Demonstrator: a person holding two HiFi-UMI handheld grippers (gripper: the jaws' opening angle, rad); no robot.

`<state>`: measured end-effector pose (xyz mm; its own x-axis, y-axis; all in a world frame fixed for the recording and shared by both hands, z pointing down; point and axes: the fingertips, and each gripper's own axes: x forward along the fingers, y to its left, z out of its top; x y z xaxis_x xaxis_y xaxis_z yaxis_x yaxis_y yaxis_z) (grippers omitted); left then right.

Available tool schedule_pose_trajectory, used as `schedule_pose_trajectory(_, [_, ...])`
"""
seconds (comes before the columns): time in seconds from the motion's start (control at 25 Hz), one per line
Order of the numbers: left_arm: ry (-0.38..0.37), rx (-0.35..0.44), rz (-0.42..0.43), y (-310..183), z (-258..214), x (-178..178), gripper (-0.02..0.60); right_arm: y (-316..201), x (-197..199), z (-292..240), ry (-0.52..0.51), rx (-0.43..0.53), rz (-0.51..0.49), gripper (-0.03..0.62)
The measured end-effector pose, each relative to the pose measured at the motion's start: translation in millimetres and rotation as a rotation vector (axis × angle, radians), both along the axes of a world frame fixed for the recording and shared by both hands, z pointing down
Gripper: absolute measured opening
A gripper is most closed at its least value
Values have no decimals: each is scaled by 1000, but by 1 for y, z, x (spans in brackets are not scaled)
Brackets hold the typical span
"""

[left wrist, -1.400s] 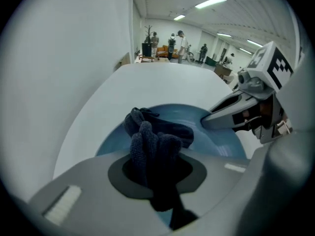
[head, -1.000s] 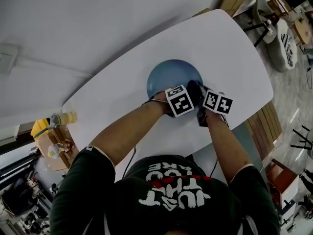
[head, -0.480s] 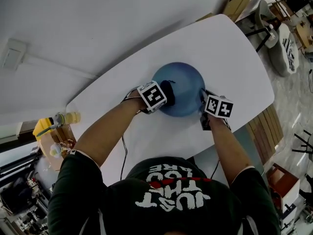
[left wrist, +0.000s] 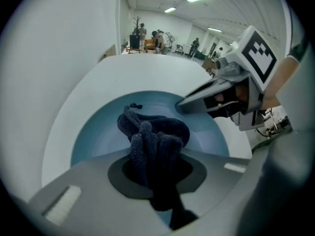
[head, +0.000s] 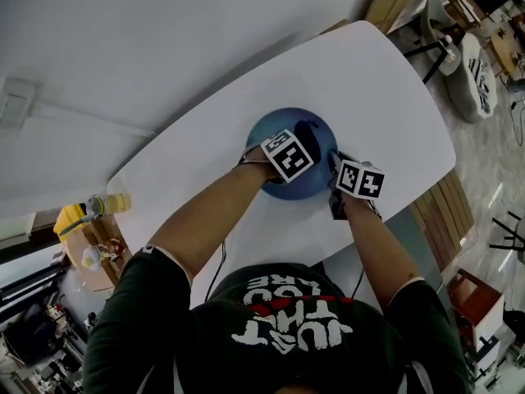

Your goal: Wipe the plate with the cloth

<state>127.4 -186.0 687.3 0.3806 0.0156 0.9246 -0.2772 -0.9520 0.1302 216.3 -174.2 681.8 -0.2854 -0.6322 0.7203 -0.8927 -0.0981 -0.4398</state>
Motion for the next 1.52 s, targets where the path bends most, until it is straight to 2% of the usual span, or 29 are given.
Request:
schedule_pose_trajectory(0.08, [23,-31,30,20,0,5,64,0,1,0,-4,1,3,15])
schedule_pose_trajectory(0.2, [47,-77,30,31,-2,-3,66,1,0,1,4,1,-13,15])
schedule_pose_trajectory(0.48, [148,-50,-28,31,-1,-12,66,0,-14,7,25,-48,-113,32])
schedule_pose_trajectory(0.56, [175,-61,-51,30,-2,-13,66,-1,-14,9,-32,-67,-98,31])
schedule_pose_trajectory(0.68, [265,-72,-127,23,-22,-16,67,0,-12,7,-164,-63,-45,18])
schedule_pose_trajectory(0.8, [388,-81,-202,8,-64,-21,67,-1,-5,-6,-209,-20,-24,17])
schedule_pose_trajectory(0.96, [530,-20,-260,-21,-141,-39,67,-12,10,-42,-271,82,9,16])
schedule_pose_trajectory(1.08, [620,42,-300,-38,-198,-59,67,-30,24,-73,-318,159,91,16])
schedule_pose_trajectory(1.2, [707,87,-293,-31,-246,-66,67,-55,36,-112,-380,236,180,17])
schedule_pose_trajectory(1.36, [733,104,-217,9,-268,-57,67,-96,34,-184,-430,363,232,17])
schedule_pose_trajectory(1.52, [729,90,-196,32,-261,-44,67,-127,17,-252,-434,477,211,17])
